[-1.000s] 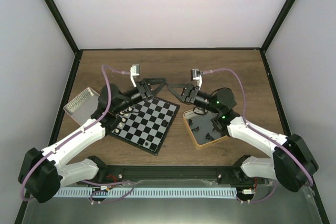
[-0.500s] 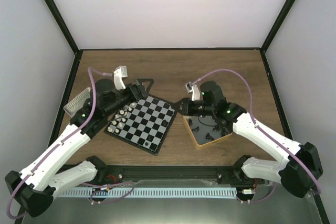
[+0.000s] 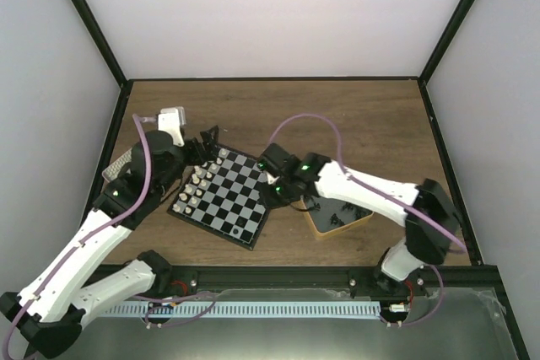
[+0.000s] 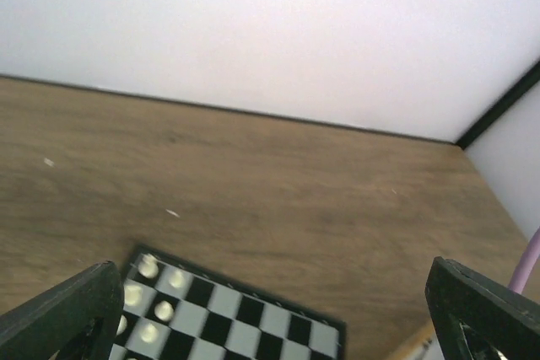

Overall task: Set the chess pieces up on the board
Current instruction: Place the chess piece on the chessboard.

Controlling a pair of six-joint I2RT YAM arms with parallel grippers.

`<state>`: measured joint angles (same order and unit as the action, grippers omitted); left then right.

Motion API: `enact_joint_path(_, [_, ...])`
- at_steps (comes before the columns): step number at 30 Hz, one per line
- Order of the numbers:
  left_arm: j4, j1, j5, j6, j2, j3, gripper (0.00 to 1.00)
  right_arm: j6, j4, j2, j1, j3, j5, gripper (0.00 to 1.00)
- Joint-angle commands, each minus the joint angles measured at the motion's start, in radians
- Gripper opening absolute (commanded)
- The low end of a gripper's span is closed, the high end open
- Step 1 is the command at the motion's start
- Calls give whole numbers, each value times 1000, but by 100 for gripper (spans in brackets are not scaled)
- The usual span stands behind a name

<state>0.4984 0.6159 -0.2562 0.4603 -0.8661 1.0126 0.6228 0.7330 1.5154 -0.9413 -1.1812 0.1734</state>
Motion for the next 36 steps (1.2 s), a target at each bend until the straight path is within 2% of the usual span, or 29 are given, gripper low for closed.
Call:
enact_joint_path(1, [-100,-2,-216,-150,55,13,100,-46,170,132,-62,-122,-82,1])
enact_joint_path(6, [-254,-2,-245,-225,157,-94,100,-96,191,273,-77,-229,-67,1])
enact_joint_path(10, [-313,-2,-240,-241,195,-148,100,-122,236,360,-77,-301,-89,1])
enact_joint_path(17, [-301,-2,-386,-192,235,-169,100,-184,290,408,-77,-346,-42,3])
enact_joint_path(29, [-317,-3,-417,-189,279,-202,100,-199,290,442,-81,-355,-9,4])
enact_joint_path(36, [-312,-2,-416,-184,279,-202,100,-190,290,444,-85,-351,-27,9])
